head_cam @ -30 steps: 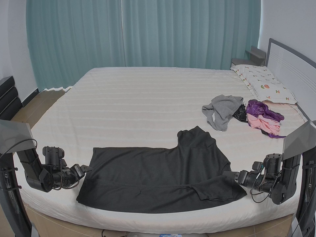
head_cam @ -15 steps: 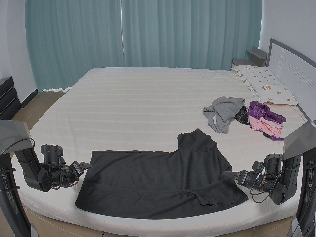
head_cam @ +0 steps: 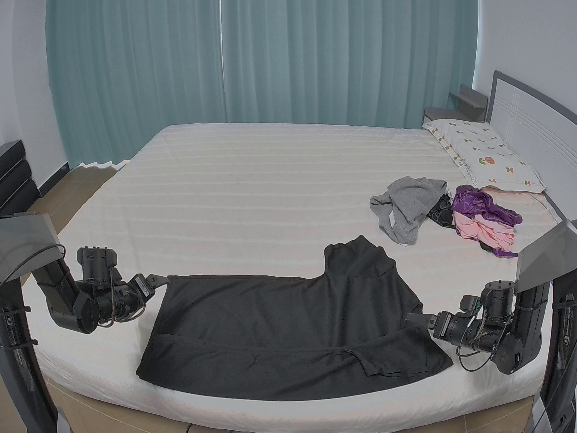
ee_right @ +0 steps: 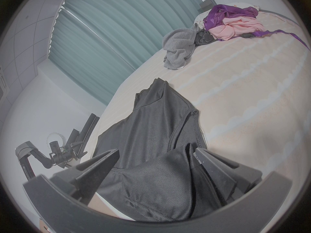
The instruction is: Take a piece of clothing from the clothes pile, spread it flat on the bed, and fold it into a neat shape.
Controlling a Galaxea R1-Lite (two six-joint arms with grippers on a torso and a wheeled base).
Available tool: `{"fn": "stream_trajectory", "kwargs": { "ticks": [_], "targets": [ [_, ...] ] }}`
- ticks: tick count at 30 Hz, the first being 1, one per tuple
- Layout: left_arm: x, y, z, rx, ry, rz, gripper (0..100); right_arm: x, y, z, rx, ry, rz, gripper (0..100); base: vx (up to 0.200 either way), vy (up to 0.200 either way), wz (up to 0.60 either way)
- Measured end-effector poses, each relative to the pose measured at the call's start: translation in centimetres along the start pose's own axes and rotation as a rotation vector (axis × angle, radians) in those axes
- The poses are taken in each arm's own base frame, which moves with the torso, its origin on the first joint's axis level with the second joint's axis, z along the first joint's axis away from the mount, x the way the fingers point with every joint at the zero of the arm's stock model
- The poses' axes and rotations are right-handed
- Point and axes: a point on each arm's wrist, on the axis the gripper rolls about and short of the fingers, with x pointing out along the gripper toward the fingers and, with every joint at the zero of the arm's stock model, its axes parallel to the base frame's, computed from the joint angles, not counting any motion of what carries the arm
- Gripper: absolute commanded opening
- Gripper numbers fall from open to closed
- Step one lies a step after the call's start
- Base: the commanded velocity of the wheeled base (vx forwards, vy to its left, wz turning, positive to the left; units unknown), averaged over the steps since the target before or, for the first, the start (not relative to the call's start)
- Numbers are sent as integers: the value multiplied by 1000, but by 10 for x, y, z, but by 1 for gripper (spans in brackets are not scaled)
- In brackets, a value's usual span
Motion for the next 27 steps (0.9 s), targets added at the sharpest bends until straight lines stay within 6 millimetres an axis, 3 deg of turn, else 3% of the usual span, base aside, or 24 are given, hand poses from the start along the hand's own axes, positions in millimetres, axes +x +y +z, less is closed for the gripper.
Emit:
{"fn": "stream_trajectory", "kwargs": {
  "ticks": [10,16,22,27],
  "targets": [
    [51,-23,46,22,-40,-48,100,1,-1,0,1,1,-2,100,0,0,0],
    [86,-33,64,43,-28,-51,100,1,-1,-2,1,8,-3,100,0,0,0],
    [116,-31,61,59,9,-43,100,3,-1,-5,1,16,-11,100,0,0,0],
    [126,-25,55,59,21,-32,100,3,-1,-6,3,22,-14,100,0,0,0]
  ]
}}
